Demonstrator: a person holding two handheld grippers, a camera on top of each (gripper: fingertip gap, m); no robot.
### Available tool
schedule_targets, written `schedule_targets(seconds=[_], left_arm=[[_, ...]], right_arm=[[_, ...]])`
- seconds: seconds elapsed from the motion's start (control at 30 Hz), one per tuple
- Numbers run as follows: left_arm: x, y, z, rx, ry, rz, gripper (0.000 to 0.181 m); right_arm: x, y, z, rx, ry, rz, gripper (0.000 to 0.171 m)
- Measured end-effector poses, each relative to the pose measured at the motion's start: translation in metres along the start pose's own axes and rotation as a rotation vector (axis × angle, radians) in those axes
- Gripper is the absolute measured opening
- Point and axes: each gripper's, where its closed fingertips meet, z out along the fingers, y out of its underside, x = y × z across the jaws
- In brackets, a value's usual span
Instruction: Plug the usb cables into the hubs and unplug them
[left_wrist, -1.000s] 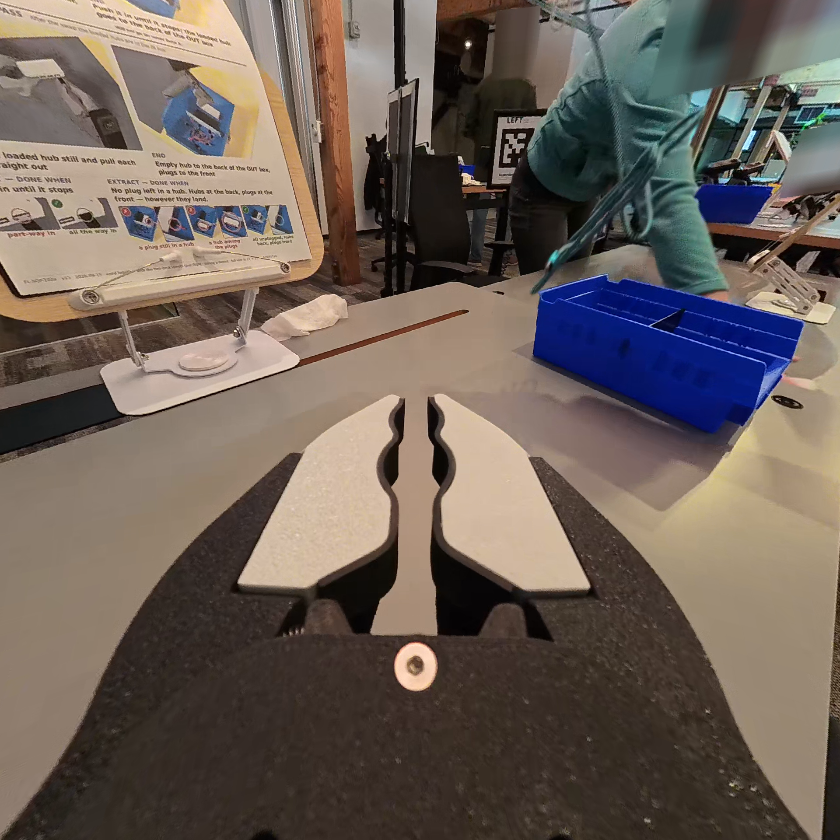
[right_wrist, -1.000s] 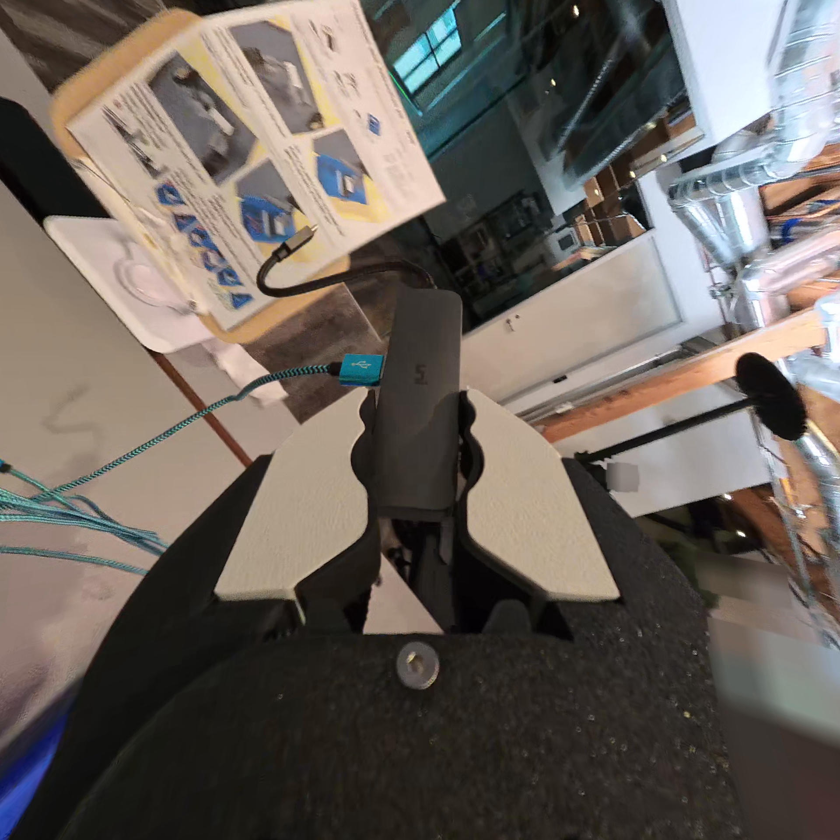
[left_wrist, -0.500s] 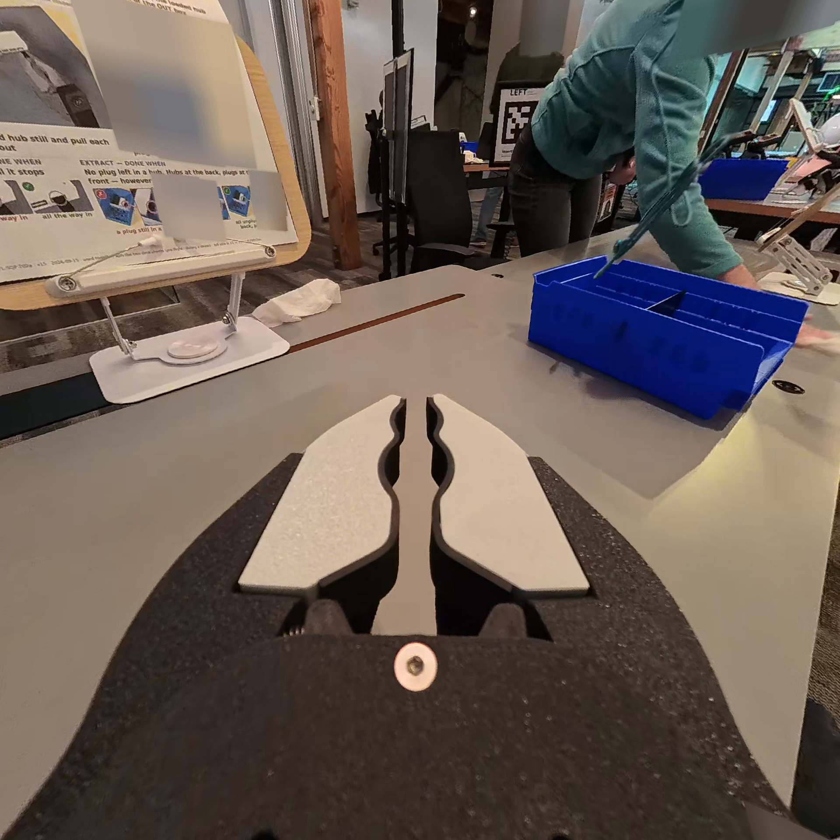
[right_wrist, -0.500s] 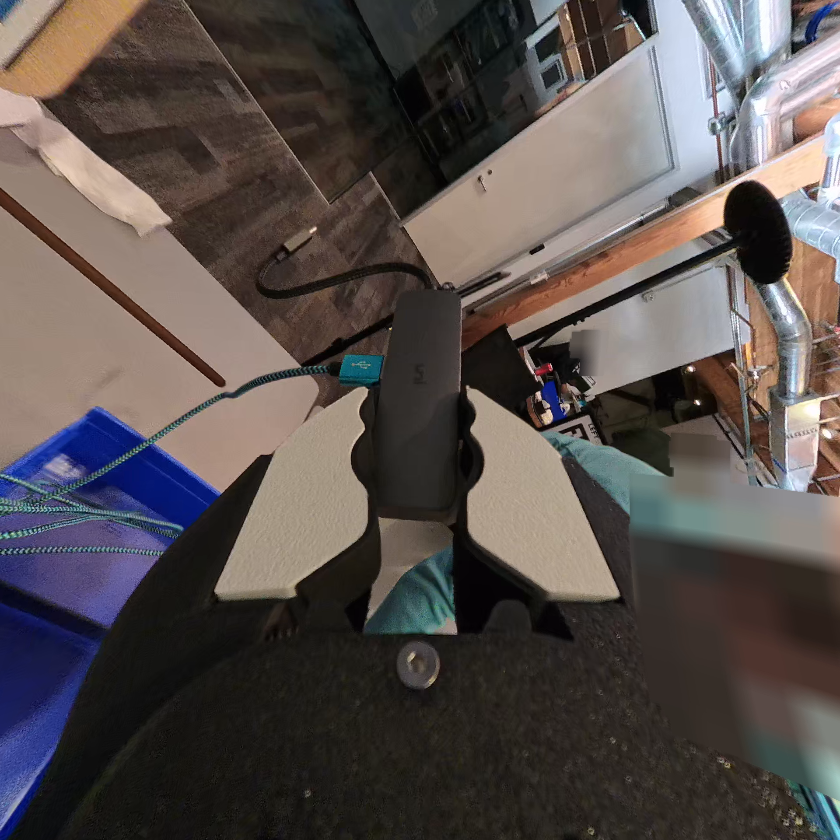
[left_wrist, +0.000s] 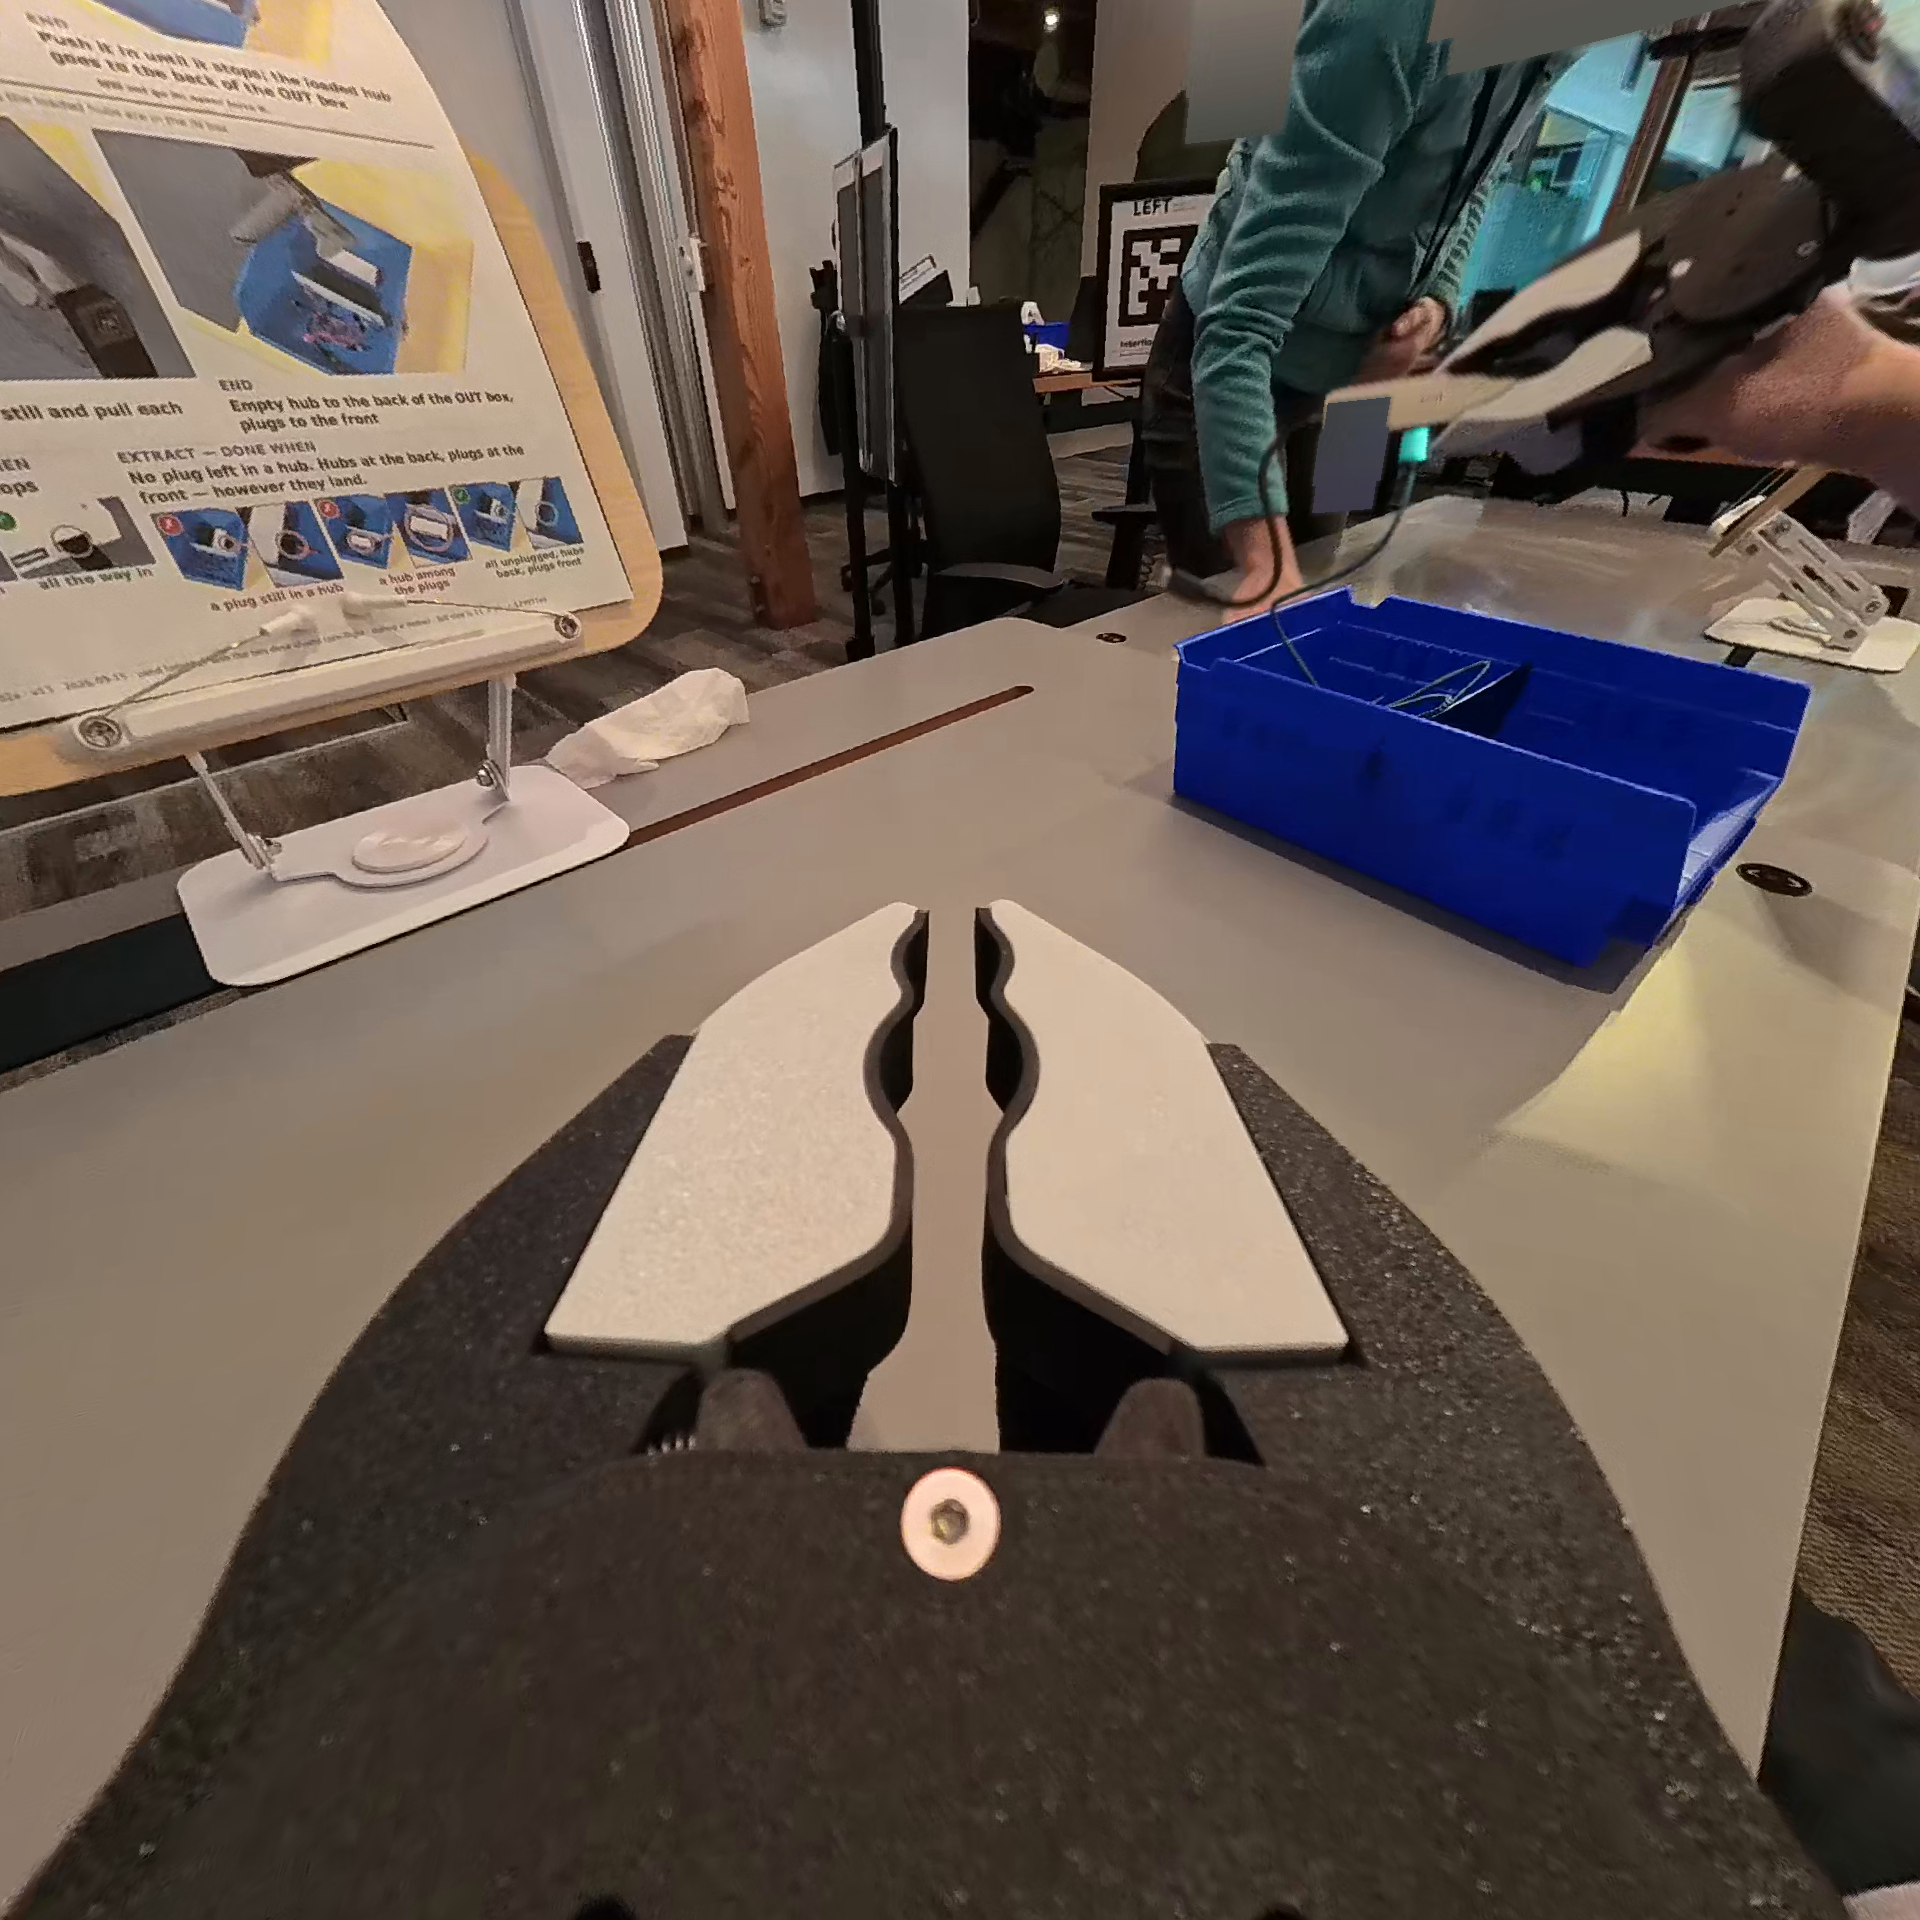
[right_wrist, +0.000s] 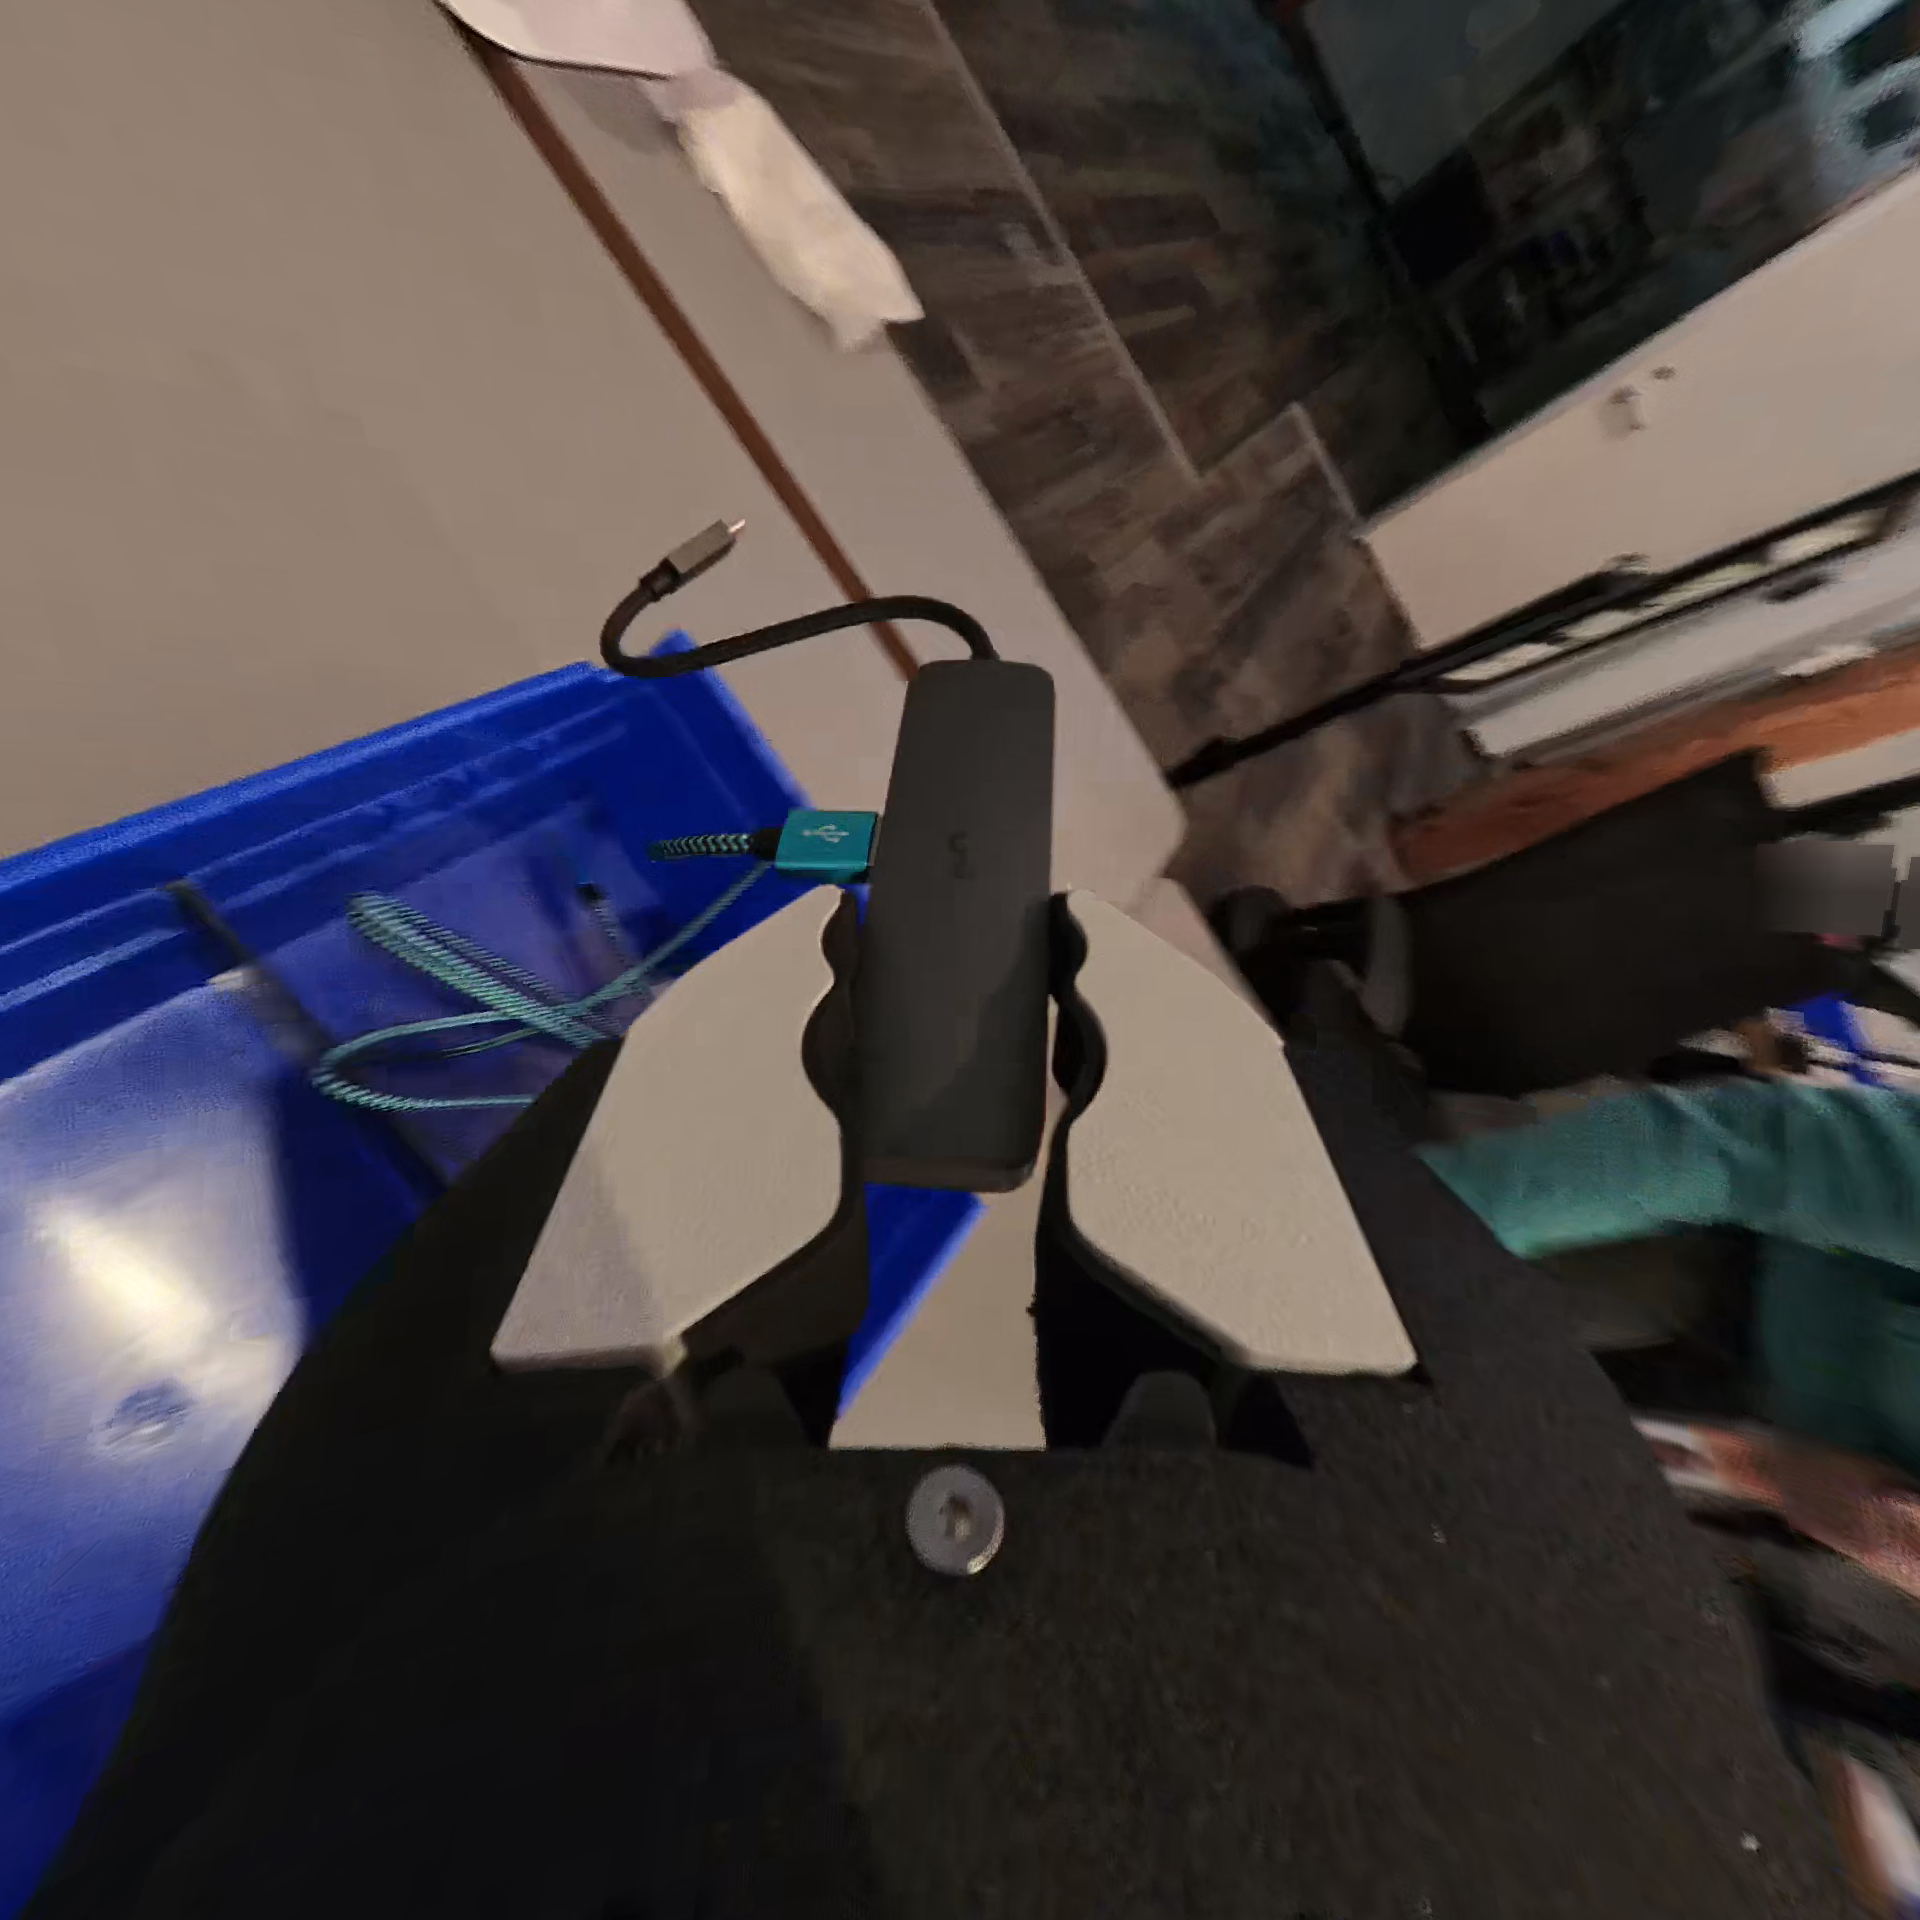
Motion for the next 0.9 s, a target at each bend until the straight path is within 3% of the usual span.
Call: schedule_targets(seconds=[0.13, 0.3, 0.63, 0.9], left_arm=[[0.0, -0.005, -0.002, 0.004, -0.02, 0.012, 0.008], [0.001, -0.006, -0.002, 0.003, -0.046, 0.017, 0.008], [0.01, -0.011, 0.007, -0.016, -0.062, 0.043, 0.007], [0.013, -0.012, 0.006, -0.017, -0.069, 0.051, 0.008]], right_arm=[[-0.024, 0.025, 0.013, 0.012, -0.237, 0.108, 0.034], [-0.048, 0.071, 0.032, -0.142, -0.441, 0.165, 0.035], [-0.072, 0.138, 0.071, -0.573, -0.572, 0.065, 0.035], [-0.079, 0.151, 0.08, -0.679, -0.582, 0.021, 0.035]])
